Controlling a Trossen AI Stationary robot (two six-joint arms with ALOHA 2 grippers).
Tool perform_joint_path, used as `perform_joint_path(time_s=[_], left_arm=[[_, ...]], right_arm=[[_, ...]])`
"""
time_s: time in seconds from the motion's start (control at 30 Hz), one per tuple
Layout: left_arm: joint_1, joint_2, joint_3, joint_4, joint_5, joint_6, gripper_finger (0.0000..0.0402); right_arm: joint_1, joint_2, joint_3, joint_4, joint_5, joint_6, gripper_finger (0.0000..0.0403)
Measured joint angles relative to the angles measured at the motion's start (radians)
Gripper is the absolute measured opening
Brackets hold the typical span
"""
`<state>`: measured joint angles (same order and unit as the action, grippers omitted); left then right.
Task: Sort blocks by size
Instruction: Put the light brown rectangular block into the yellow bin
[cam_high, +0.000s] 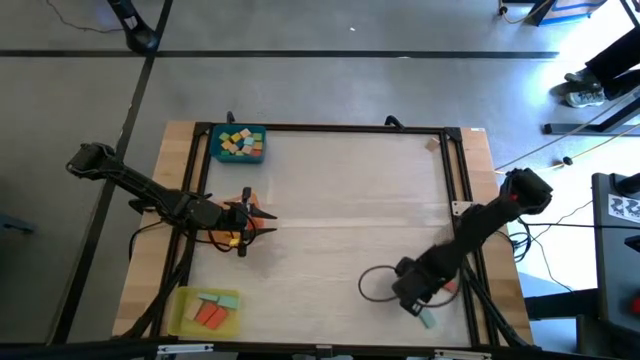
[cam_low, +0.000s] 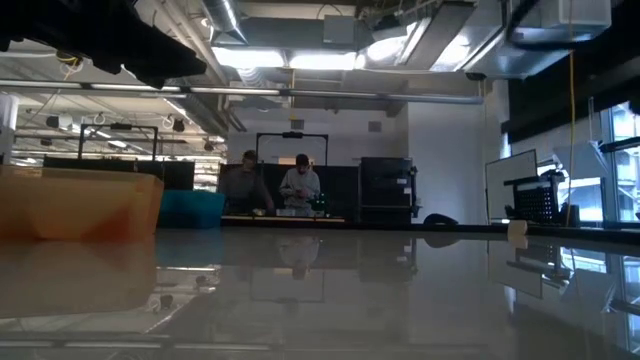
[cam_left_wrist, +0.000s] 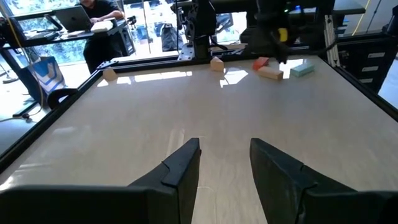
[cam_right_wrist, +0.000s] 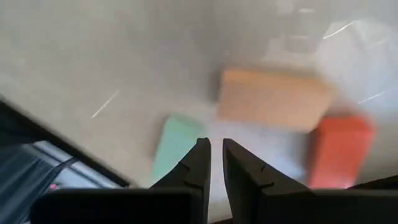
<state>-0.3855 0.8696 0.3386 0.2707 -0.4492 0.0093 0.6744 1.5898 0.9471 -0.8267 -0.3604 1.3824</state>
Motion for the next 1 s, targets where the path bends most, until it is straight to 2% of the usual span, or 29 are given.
perform_joint_path(time_s=[0.27,0.43,0.57,0.7,0.87,1.0], left_arm=[[0.000,0.000,0.000,-0.007,0.000,-0.002,0.0129],[0.000,0.000,0.000,-0.003,0.000,0.003,0.0129],[0.000,0.000,0.000,-0.004,0.000,0.004,0.0129],[0.000,0.000,0.000,-0.007,0.000,0.004,0.0129],[0.000,0.000,0.000,0.002,0.000,-0.004,0.0129],[0.000,0.000,0.000,0.003,0.000,-0.001,0.0129]], right_arm=[[0.138,0.005,0.001,0.074,-0.011,0.162,0.0042],[0.178,0.012,0.001,0.089,0.014,0.240,0.0042],[0.183,0.032,-0.015,0.163,-0.028,0.239,0.0042],[0.181,0.066,-0.041,0.265,-0.025,0.227,0.0042],[0.137,0.093,-0.039,0.283,-0.026,0.137,0.0042],[0.062,0.092,-0.039,0.287,0.102,0.032,0.0042]])
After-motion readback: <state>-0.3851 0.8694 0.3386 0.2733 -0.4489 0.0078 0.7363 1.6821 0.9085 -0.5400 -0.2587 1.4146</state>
